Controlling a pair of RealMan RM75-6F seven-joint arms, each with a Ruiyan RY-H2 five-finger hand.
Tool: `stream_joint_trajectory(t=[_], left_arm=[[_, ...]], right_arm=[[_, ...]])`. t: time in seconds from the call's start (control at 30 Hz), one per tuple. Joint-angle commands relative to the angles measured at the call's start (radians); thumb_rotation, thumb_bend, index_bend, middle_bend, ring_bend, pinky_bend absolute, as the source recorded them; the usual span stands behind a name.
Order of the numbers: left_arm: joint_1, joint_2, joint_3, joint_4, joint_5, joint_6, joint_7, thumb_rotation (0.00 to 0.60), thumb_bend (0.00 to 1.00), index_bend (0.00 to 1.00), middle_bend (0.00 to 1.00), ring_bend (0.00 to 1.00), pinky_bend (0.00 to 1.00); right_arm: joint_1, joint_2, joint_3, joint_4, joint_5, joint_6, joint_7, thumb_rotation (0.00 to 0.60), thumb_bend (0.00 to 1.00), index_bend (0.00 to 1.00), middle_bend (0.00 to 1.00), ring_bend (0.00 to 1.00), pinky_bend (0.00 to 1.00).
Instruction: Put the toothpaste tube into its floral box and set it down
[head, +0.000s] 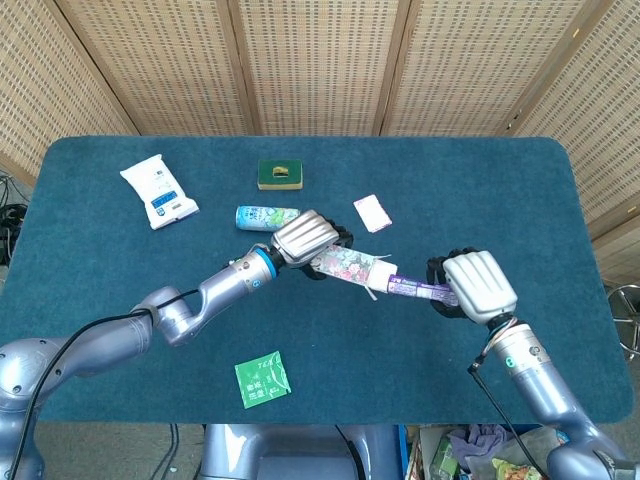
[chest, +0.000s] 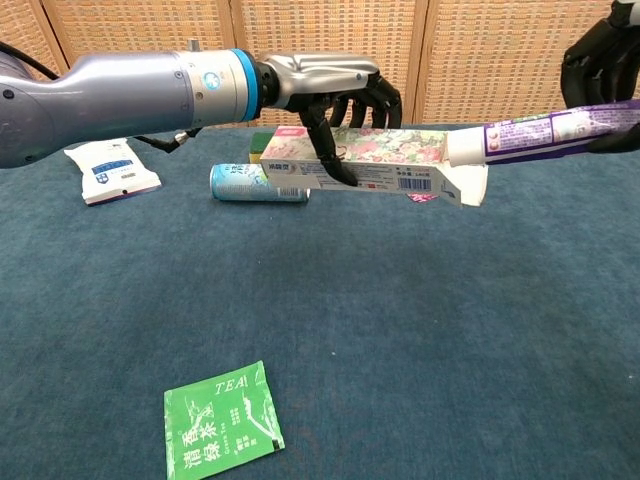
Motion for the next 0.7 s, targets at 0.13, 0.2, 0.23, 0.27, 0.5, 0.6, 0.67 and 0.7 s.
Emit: stream_joint_trajectory(t=[0.13, 0.2, 0.23, 0.27, 0.5, 0.6, 0.67, 0.7], left_arm=[[-0.014, -0.01, 0.002, 0.007, -0.005, 0.003, 0.0, 0.6, 0.2, 0.5, 0.47, 0.47, 0.51], [-0.017, -0.006, 0.007, 0.008, -0.003, 0.005, 0.007, 0.6, 0.2, 0.5, 0.47, 0.47, 0.51], [-0.018, -0.005, 0.008, 0.008, -0.005, 0.006, 0.009, 0.6, 0.2, 0.5, 0.47, 0.47, 0.51], [-0.018, -0.003, 0.007, 0.007, -0.009, 0.008, 0.008, 0.6, 0.2, 0.5, 0.47, 0.47, 0.51], [-0.018, 0.007, 0.0, -0.017, -0.029, 0.012, -0.017, 0.6, 0.2, 0.5, 0.47, 0.47, 0.51], [-0.021, 0.011, -0.002, -0.027, -0.038, 0.012, -0.026, 0.6, 0.2, 0.5, 0.47, 0.47, 0.51], [-0.024, 0.011, -0.005, -0.03, -0.043, 0.015, -0.027, 0.6, 0.2, 0.5, 0.47, 0.47, 0.51], [-0.025, 0.011, -0.005, -0.031, -0.045, 0.015, -0.027, 0.6, 0.2, 0.5, 0.47, 0.47, 0.51]], right_arm=[[0.014, -0.012, -0.001, 0.007, 0.029, 0.007, -0.02, 0.6, 0.76, 0.62, 0.6, 0.47, 0.41], [0.012, -0.012, -0.003, 0.011, 0.032, 0.012, -0.014, 0.6, 0.76, 0.62, 0.61, 0.47, 0.41], [0.01, -0.011, -0.005, 0.012, 0.031, 0.013, -0.011, 0.6, 0.76, 0.62, 0.61, 0.47, 0.41], [0.008, -0.009, -0.007, 0.016, 0.029, 0.014, -0.008, 0.6, 0.76, 0.62, 0.61, 0.47, 0.41], [0.011, -0.015, -0.018, 0.036, 0.023, 0.005, -0.001, 0.6, 0.76, 0.62, 0.61, 0.47, 0.41], [0.014, -0.021, -0.022, 0.04, 0.02, 0.006, -0.006, 0.6, 0.76, 0.62, 0.61, 0.47, 0.41], [0.016, -0.023, -0.023, 0.041, 0.021, 0.009, -0.01, 0.6, 0.76, 0.62, 0.61, 0.47, 0.41], [0.018, -0.024, -0.023, 0.041, 0.023, 0.011, -0.014, 0.6, 0.76, 0.62, 0.61, 0.47, 0.41]])
